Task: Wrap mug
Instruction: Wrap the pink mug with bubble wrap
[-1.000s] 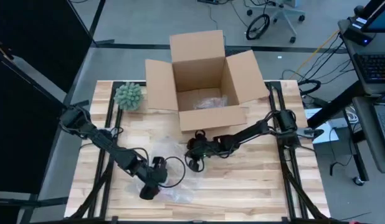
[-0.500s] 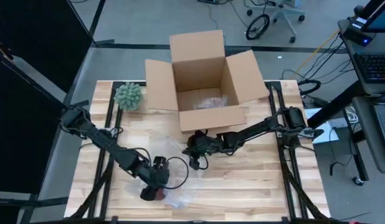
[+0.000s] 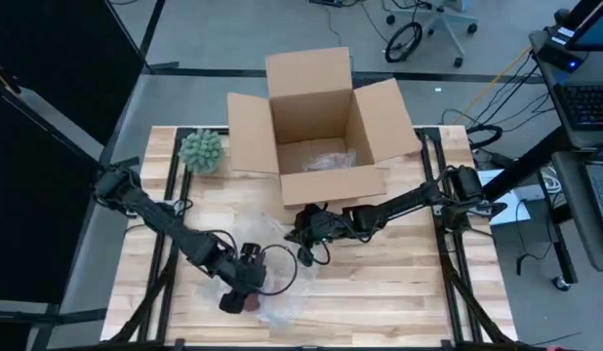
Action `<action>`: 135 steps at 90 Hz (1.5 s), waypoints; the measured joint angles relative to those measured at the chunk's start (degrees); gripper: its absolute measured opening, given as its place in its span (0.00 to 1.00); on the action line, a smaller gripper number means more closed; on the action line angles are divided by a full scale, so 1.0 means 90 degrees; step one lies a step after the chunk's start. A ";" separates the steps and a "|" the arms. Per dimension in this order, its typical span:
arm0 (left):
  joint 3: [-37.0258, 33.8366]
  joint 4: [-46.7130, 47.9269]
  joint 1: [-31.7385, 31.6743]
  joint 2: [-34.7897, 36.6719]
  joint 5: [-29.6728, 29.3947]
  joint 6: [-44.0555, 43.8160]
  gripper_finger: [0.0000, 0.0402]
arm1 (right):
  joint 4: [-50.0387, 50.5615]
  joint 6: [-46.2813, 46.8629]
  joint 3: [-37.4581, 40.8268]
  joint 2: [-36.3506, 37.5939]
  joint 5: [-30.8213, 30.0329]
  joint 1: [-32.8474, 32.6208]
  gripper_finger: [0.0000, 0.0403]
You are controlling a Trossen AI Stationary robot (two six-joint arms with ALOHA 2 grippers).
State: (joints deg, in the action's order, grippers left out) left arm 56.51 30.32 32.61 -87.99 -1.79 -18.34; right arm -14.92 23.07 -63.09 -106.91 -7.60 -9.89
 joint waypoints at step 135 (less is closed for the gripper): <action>0.1894 0.2057 -0.0502 0.0396 -0.0183 0.0755 0.46 | 0.0219 -0.0335 -0.0005 0.0000 -0.0017 -0.0039 0.00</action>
State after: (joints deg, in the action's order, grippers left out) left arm 73.55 48.83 28.10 -84.42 -3.44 -11.55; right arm -12.95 20.05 -63.13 -106.91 -7.75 -10.24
